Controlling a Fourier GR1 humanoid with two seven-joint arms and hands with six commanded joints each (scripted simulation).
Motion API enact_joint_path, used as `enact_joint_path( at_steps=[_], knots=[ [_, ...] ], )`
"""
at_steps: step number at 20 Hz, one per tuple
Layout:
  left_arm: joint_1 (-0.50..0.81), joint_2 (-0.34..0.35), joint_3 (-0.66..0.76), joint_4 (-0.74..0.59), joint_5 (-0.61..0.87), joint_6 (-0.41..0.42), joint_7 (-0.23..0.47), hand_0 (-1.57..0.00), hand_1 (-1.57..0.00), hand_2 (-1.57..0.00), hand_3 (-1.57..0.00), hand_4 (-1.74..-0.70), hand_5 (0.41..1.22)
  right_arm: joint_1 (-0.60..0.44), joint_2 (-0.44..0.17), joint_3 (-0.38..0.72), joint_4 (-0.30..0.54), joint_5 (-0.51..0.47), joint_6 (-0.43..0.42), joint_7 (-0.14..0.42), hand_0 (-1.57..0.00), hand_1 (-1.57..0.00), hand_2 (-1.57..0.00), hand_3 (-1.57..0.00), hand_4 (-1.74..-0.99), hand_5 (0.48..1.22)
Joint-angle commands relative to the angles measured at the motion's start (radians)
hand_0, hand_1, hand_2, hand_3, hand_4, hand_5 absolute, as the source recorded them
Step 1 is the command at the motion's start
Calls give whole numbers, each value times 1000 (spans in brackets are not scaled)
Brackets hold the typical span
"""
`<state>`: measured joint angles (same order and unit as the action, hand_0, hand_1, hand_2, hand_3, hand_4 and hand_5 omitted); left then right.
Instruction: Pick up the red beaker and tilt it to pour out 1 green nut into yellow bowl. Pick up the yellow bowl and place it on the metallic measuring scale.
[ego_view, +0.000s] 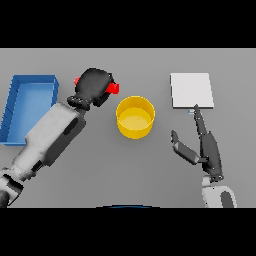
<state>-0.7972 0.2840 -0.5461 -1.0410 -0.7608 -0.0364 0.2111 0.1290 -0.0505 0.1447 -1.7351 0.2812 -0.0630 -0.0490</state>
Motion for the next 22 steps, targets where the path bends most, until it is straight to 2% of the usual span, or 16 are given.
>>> enact_joint_path(
  at_steps=[1,2,3,5,7,8,11,12,13,14,16,18,22],
  knots=[
    [-16,10,-21,7,-25,-16,2,-1571,-1571,-1571,-1571,-1691,1196,-3,-4,-9,-8,-6,-4,1,1,1,1,1,-1282,705],
    [-30,15,-49,10,-47,-35,0,-1571,-1571,-1571,-1571,-1649,1201,5,1,-8,-8,-14,0,-7,1,1,1,1,-1284,705],
    [-57,21,-67,21,-64,-52,-7,-1571,-1571,-1571,-1571,-1666,1205,1,4,-11,1,-19,0,0,1,1,1,1,-1283,702],
    [-108,29,-123,42,-99,-121,-20,-1571,-1571,-1571,-1391,-1687,1211,-2,20,-13,9,-29,-7,-14,1,1,1,1,-1287,690],
    [-157,19,-173,77,-133,-156,-45,-1571,-1571,-1571,-1277,-1701,1215,11,16,-18,7,-36,-4,-33,1,1,1,1,-1292,678],
    [-177,13,-200,84,-150,-166,-69,-1571,-1571,-1571,-1336,-1707,1216,-4,20,-28,24,-46,-7,-21,1,1,1,1,-1294,672],
    [-229,9,-286,135,-206,-199,-128,-1571,-1571,-1571,-1451,-1723,1218,-2,34,-28,20,-68,-1,-39,1,1,1,1,-1294,653],
    [-240,8,-311,145,-225,-205,-128,-1571,-1571,-1571,-1475,-1726,1219,-9,37,-31,34,-63,-8,-27,1,1,1,1,-1291,648],
    [-254,11,-337,149,-239,-228,-139,-1571,-1571,-1571,-1494,-1729,1219,3,42,-24,33,-55,-12,-45,1,1,1,1,-1290,644],
    [-266,4,-370,149,-262,-243,-138,-1571,-1571,-1571,-1509,-1732,1220,11,32,-33,30,-63,-6,-53,1,1,1,1,-1291,640],
    [-290,10,-408,153,-284,-266,-152,-1571,-1571,-1571,-1532,-1735,1220,4,34,-31,25,-57,-12,-33,1,1,1,1,-1293,631],
    [-316,15,-450,148,-311,-283,-163,-1571,-1571,-1571,-1546,-1737,1220,13,36,-30,28,-48,-21,-50,1,1,1,1,-1288,627],
    [-375,11,-513,198,-354,-264,-201,-1571,-1571,-1571,-1561,-1739,1221,-5,41,-25,37,-21,-40,-17,1,1,1,1,-1276,593]
  ],
)
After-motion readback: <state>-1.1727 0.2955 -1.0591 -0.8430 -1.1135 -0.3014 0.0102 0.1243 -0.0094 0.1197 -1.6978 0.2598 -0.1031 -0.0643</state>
